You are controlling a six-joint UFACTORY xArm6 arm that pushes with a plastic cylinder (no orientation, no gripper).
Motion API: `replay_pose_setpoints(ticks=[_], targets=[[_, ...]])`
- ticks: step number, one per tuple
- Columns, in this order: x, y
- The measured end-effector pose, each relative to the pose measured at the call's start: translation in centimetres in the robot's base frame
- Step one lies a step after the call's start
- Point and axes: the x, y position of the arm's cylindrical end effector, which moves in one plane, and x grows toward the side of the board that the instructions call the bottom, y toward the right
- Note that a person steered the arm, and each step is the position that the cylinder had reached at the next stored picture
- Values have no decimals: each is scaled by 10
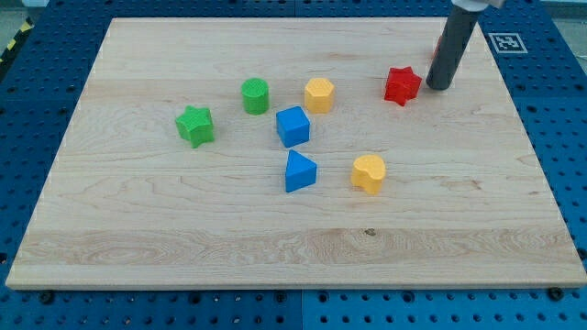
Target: Push the red star above the yellow heart
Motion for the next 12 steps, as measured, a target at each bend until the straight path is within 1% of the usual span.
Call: replay_pose_setpoints(ticks=[1, 2, 5, 6, 7, 8, 9, 10, 12], targets=[[-8, 0], [1, -9], [3, -51], [-2, -56], [-24, -56], [-24, -56], [-20, -59], [-6, -70], [12, -74]])
